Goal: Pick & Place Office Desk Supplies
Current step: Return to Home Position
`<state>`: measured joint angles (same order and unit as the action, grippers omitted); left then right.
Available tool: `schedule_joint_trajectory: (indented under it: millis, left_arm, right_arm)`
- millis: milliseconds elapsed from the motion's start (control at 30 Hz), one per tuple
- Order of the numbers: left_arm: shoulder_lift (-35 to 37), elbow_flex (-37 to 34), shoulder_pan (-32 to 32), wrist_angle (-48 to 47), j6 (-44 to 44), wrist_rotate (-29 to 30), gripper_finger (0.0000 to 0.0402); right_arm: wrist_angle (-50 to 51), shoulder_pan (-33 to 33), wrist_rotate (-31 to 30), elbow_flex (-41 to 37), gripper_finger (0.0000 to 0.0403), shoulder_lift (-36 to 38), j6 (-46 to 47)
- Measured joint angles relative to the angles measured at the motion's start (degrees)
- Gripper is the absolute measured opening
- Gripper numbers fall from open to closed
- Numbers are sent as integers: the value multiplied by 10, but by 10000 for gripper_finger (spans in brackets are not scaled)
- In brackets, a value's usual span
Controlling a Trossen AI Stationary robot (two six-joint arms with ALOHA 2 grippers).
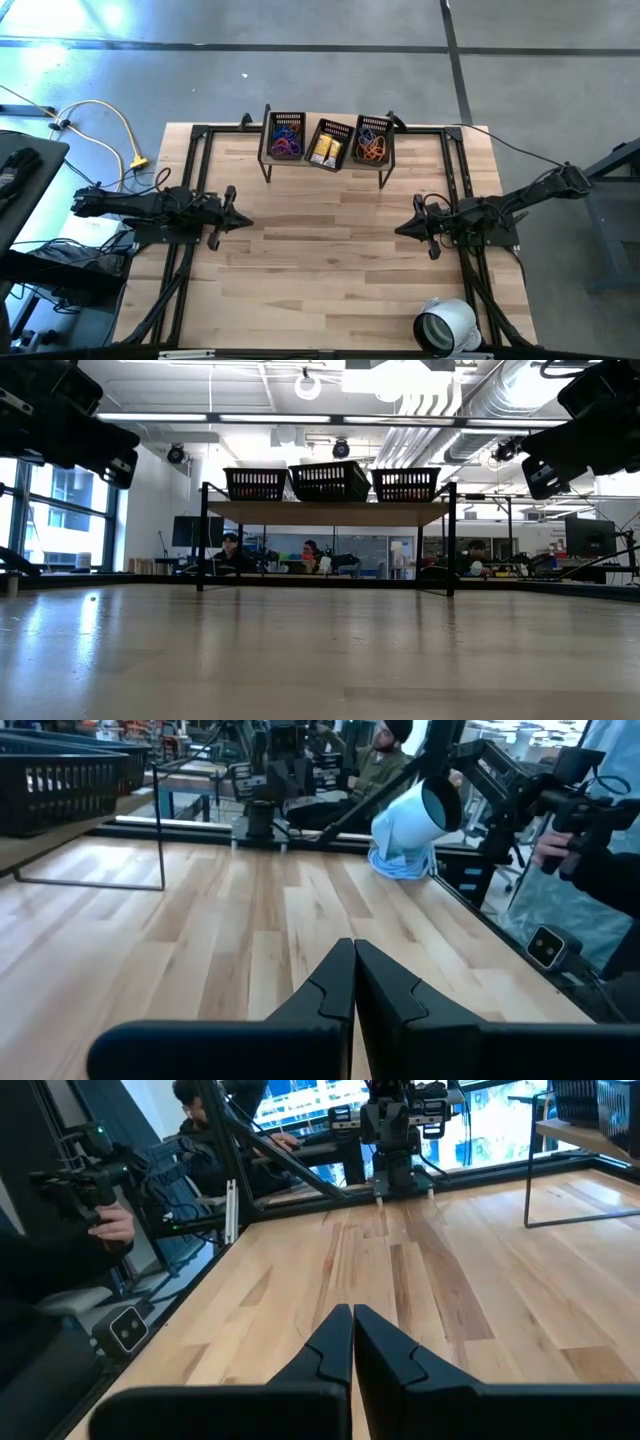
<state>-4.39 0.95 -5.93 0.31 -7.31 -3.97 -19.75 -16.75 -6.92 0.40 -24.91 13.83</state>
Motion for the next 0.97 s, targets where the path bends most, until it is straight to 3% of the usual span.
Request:
schedule_joint_trajectory:
  millis: [967]
  left_arm:
    - [-2, -2, 0, 2, 0, 1, 0]
  right_arm:
    - [-1, 0, -4, -1, 2, 0, 14]
